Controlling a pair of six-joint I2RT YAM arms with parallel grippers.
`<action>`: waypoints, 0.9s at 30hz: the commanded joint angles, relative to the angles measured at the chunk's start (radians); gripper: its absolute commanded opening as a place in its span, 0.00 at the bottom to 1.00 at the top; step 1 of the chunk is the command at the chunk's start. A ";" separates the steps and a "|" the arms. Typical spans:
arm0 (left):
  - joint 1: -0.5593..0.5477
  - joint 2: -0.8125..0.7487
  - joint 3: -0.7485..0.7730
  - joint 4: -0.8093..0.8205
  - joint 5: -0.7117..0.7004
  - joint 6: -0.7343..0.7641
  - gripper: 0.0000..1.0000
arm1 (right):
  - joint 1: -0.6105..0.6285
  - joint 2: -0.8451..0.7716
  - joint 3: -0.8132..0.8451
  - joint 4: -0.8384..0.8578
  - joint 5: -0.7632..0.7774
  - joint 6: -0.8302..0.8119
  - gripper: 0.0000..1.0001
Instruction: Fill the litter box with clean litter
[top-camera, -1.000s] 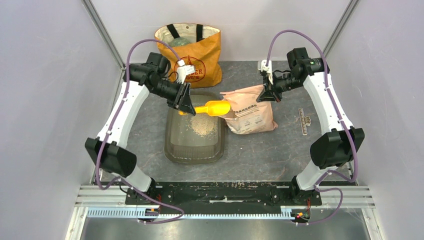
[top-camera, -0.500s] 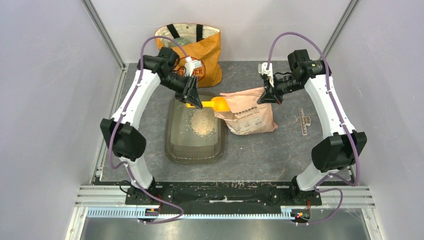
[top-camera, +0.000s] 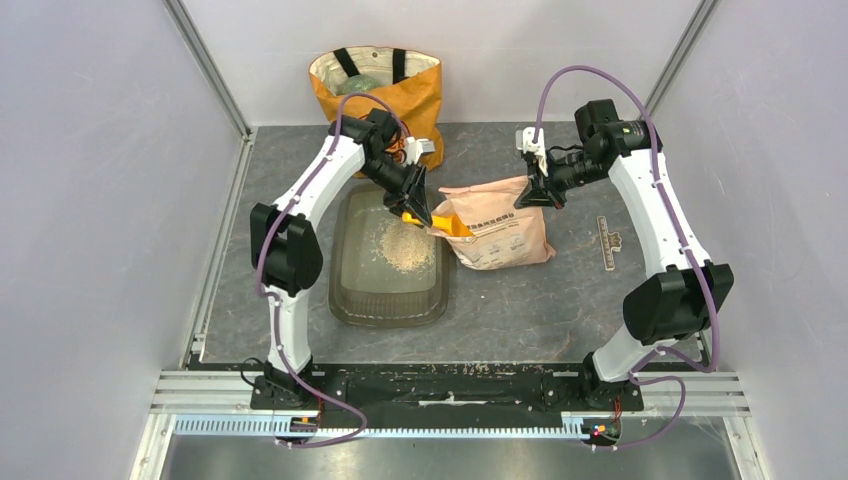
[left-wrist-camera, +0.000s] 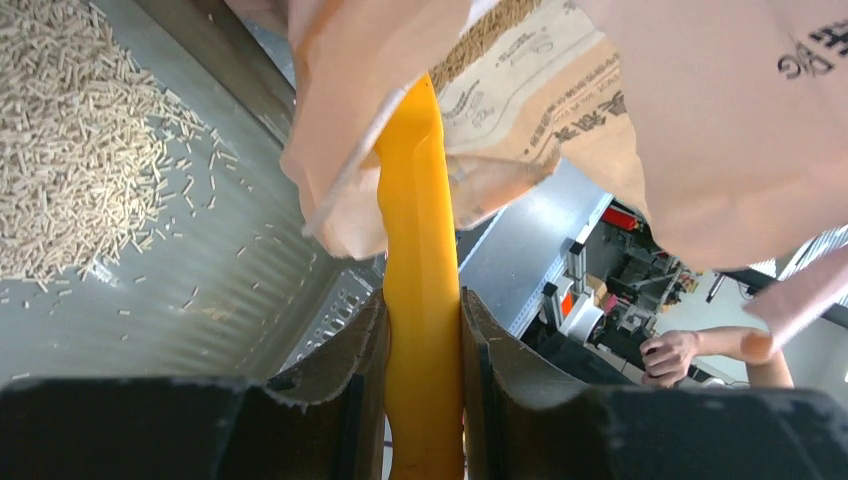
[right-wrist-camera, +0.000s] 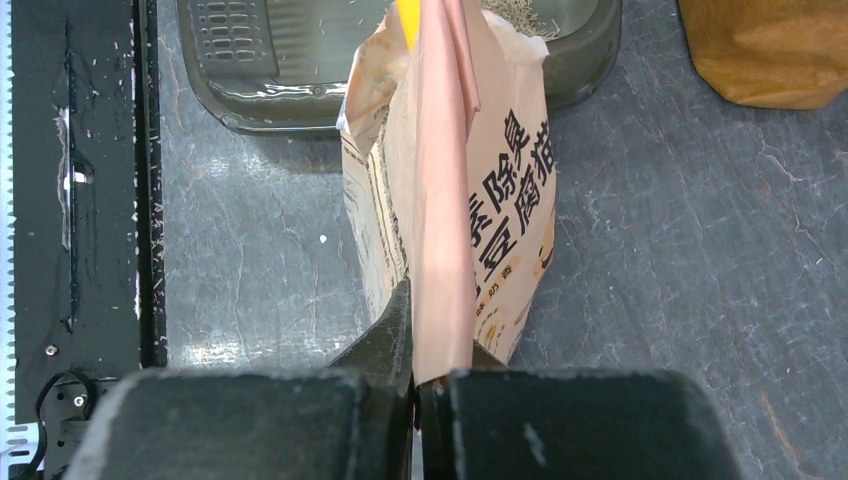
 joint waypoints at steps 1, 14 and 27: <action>-0.006 0.046 0.084 0.075 -0.032 -0.086 0.02 | 0.008 -0.053 0.069 0.024 -0.120 -0.026 0.00; -0.005 -0.056 -0.103 0.293 -0.039 -0.191 0.37 | 0.007 -0.043 0.076 0.011 -0.120 -0.027 0.00; -0.005 -0.205 -0.343 0.579 -0.067 -0.386 0.45 | 0.007 -0.046 0.073 0.011 -0.118 -0.020 0.00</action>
